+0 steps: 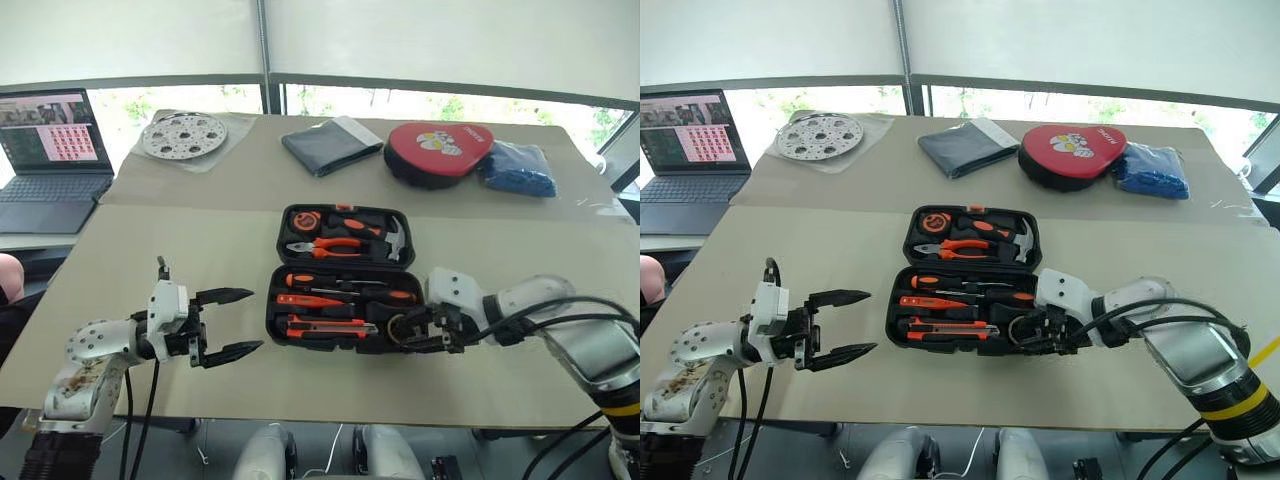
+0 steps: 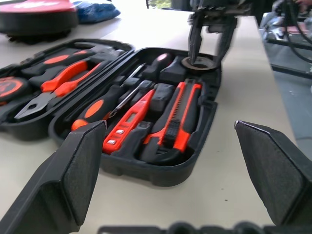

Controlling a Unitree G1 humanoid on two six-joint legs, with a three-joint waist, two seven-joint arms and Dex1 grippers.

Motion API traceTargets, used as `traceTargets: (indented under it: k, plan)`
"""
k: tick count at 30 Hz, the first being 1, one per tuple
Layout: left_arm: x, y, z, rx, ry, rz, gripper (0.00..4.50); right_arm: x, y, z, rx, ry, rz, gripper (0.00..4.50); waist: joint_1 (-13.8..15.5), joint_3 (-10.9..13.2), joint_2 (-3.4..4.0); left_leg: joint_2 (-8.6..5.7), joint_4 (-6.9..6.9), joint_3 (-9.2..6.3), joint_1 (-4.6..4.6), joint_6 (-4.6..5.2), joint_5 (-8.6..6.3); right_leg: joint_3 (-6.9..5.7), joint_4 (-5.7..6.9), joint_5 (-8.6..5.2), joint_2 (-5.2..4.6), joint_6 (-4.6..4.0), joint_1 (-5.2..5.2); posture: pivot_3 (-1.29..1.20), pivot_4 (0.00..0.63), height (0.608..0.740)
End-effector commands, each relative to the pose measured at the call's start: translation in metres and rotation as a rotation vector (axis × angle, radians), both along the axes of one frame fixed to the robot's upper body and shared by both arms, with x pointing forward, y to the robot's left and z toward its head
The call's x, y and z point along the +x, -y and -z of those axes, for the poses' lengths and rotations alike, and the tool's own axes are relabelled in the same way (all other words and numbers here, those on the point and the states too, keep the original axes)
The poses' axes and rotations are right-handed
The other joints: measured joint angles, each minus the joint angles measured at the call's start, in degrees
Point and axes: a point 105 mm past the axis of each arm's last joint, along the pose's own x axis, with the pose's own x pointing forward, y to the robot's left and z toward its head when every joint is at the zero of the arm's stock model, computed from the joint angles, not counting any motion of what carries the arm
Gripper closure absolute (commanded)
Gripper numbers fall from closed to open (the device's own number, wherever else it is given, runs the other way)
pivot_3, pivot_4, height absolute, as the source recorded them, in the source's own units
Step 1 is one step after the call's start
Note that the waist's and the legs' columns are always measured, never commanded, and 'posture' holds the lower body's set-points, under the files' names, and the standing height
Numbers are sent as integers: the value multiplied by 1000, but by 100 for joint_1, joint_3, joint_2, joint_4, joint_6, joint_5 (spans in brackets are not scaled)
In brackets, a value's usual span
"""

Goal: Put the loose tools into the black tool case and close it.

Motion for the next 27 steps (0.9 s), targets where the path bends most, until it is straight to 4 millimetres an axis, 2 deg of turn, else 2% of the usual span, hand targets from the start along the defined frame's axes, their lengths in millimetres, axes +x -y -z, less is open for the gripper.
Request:
traceTargets:
  k: [1, 4, 5, 6, 8, 9, 10, 13, 15, 18, 23, 26, 27]
  plan:
    - [18, -16, -11, -23, 11, -128, 0, 5, 8, -43, 213, 15, 23, 1944, -3, 1, -1, 0, 0, 0, -1, -1, 1, 0, 0, 1, 0, 1, 0, 0, 150, 740]
    - [56, -34, -12, -14, 45, -365, 655, 31, 33, -56, 313, 73, 159, 1873, 15, 1, -2, -5, 2, -3, 3, 25, -14, -3, 1, 4, -2, 6, 8, 0, 150, 740]
    - [66, -37, -11, -9, 33, -423, 1058, 39, 40, -57, 338, 87, 201, 1873, 15, 0, -4, -5, 2, -5, 4, 31, -17, -3, -1, 9, -2, 10, 12, 0, 150, 740]
    - [73, -35, -8, -12, 6, -441, 1449, 51, 47, -53, 329, 142, 247, 2113, 9, 1, -5, -7, 5, -6, 9, 31, -17, -5, -1, 11, -1, 13, 18, 0, 150, 740]
    - [92, -29, 3, 9, -39, -503, 2007, 80, 61, -30, 193, 285, 335, 2489, -4, 0, -6, -10, 6, -5, 10, 30, -16, -3, 0, 16, 1, 16, 20, 0, 150, 740]
    - [101, -21, 10, 39, -51, -513, 2508, 96, 66, -19, 127, 363, 383, 2949, -7, 0, -5, -15, 7, -1, 12, 28, -15, -2, 2, 18, 1, 19, 20, 0, 150, 740]
    - [108, -13, 15, 50, -75, -509, 2805, 104, 65, -11, 101, 402, 396, 3249, -9, 0, -5, -21, 5, 1, 14, 19, -8, 0, 2, 20, 0, 23, 20, 0, 150, 740]
    - [117, 2, 25, 83, -106, -484, 3893, 117, 60, -3, 104, 448, 411, 4306, -31, 1, -4, -30, 4, 10, 3, -25, 22, 6, 7, 23, 6, 29, 5, 0, 150, 740]
    - [120, 18, 25, 82, -102, -440, 4450, 121, 55, 6, 91, 448, 402, 4500, -60, 2, -3, -22, 2, 12, -15, -32, 26, 9, 11, 23, 16, 31, -13, 0, 150, 740]
    - [119, 37, 25, 94, -99, -375, 4450, 120, 43, 12, 104, 432, 365, 4500, -77, 2, -2, -10, 2, 10, -40, -35, 28, -4, 10, 25, 30, 34, -19, 0, 150, 740]
    - [115, 48, 22, 102, -98, -323, 4450, 111, 28, 17, 137, 401, 310, 4500, -93, 2, -2, -6, 5, 8, -41, -35, 27, -5, 3, 28, 30, 40, -16, 0, 150, 740]
    - [107, 54, 17, 74, -92, -266, 4450, 102, 22, 18, 148, 375, 280, 4500, -89, 2, -2, -6, 10, 5, -41, -34, 27, -1, 2, 30, 28, 44, -13, 0, 150, 740]
    - [98, 56, 16, 62, -99, -215, 4450, 98, 21, 18, 149, 369, 277, 4500, -90, 2, -2, -6, 9, 3, -42, -34, 27, -2, 3, 30, 28, 44, -14, 0, 150, 740]
